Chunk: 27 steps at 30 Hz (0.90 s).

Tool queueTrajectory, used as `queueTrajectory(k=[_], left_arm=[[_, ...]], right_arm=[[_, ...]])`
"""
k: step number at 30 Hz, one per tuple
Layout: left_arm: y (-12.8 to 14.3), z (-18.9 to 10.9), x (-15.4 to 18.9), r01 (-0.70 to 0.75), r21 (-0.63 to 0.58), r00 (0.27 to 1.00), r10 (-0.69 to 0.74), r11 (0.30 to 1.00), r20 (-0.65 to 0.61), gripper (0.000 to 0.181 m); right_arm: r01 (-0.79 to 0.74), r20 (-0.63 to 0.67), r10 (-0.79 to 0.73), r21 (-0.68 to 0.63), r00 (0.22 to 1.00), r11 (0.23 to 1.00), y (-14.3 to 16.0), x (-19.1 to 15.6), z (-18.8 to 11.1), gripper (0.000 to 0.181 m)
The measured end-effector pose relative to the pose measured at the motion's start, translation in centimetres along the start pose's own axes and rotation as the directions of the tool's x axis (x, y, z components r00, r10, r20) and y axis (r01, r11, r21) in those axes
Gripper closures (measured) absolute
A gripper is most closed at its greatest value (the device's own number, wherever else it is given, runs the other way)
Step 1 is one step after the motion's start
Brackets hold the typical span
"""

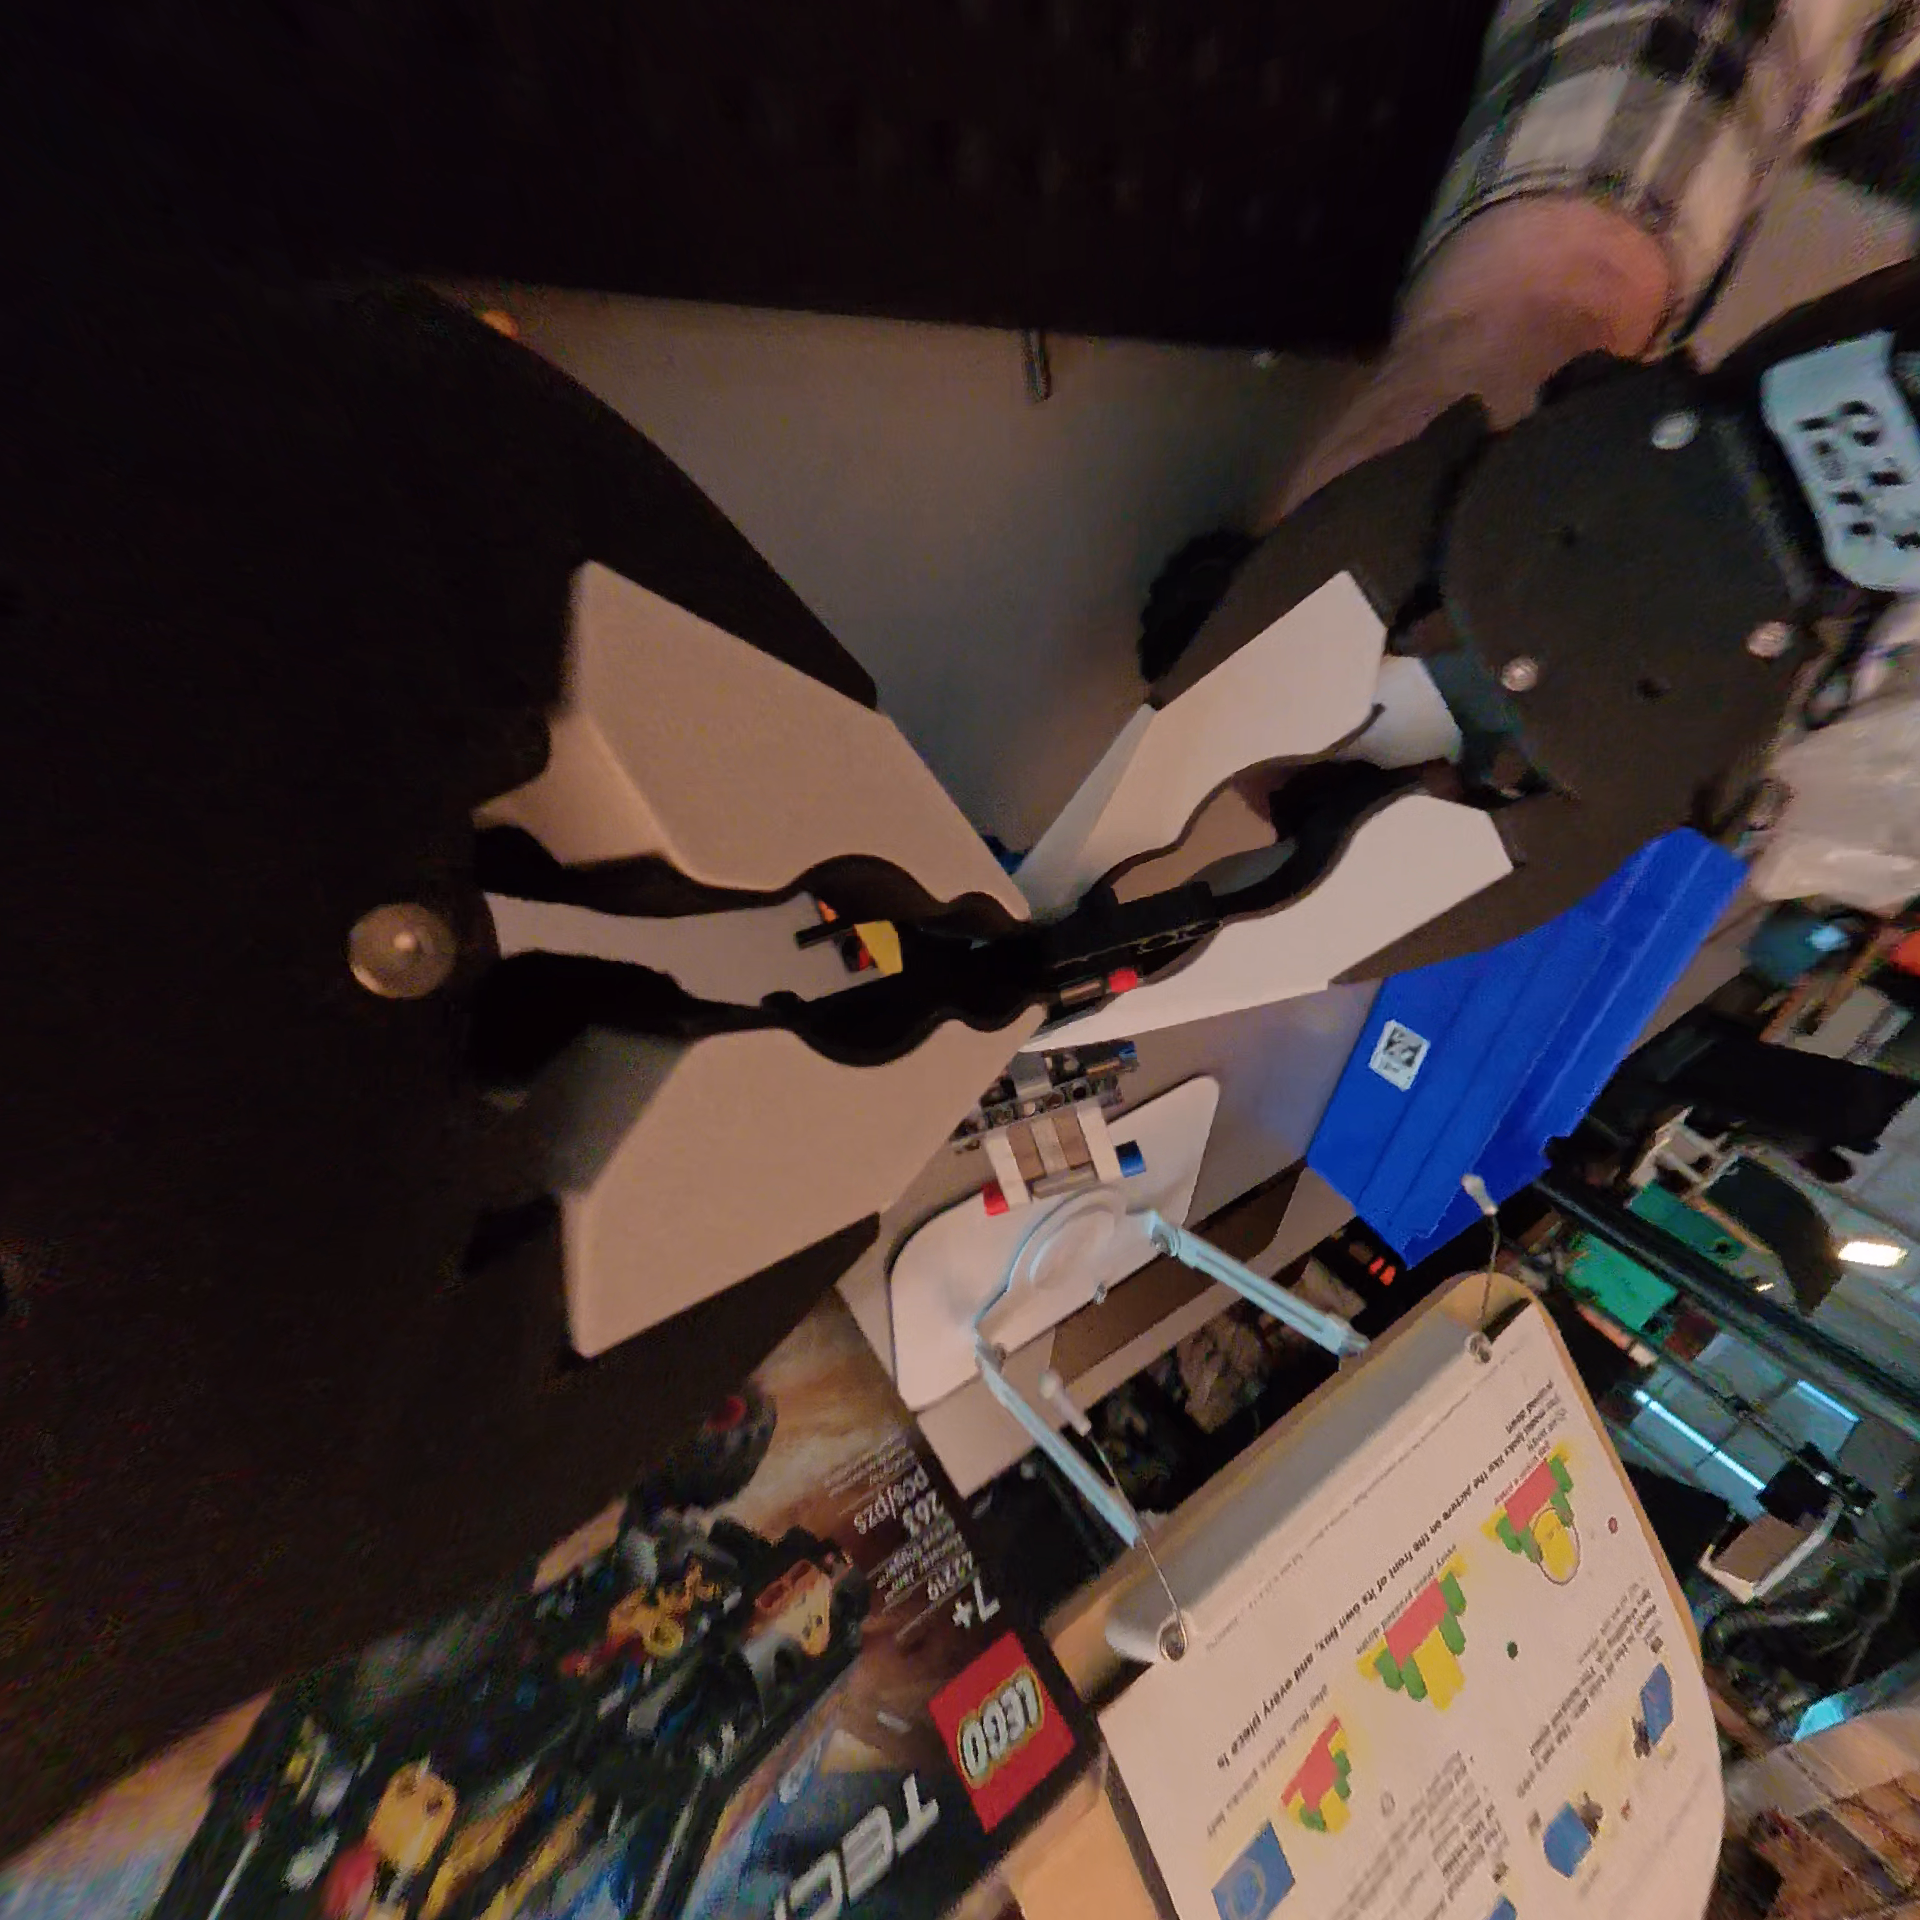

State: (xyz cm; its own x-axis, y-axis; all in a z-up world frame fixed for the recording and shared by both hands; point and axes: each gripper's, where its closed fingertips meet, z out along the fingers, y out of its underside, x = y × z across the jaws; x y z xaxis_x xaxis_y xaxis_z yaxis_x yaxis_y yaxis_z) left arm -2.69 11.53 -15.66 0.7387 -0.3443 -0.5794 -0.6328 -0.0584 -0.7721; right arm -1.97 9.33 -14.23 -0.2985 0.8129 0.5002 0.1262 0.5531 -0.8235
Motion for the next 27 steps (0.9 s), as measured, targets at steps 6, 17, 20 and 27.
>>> queueTrajectory(k=[6,17,20,27], left_arm=[[-1.2,0.1,0.0,-0.040,0.032,0.999,0.040,0.999,0.008,0.171],[-1.2,0.1,-0.1,-0.007,0.019,1.000,0.008,1.000,-0.010,0.171],[-1.3,0.0,-0.2,-0.032,0.021,0.999,0.032,0.999,0.007,0.172],[-1.8,-1.3,-1.0,0.015,0.070,1.000,-0.015,0.997,0.001,0.142]], right_arm=[[-0.334,0.205,0.303,0.140,0.931,0.932,-0.6,0.7,-1.1,0.175],[-0.389,0.231,0.351,0.145,0.907,0.910,-0.4,1.1,-1.2,0.175],[-0.380,0.224,0.345,0.138,0.911,0.915,-0.1,1.2,-1.3,0.176],[-0.309,0.208,0.282,0.109,0.937,0.945,0.9,1.1,-2.1,0.175]])
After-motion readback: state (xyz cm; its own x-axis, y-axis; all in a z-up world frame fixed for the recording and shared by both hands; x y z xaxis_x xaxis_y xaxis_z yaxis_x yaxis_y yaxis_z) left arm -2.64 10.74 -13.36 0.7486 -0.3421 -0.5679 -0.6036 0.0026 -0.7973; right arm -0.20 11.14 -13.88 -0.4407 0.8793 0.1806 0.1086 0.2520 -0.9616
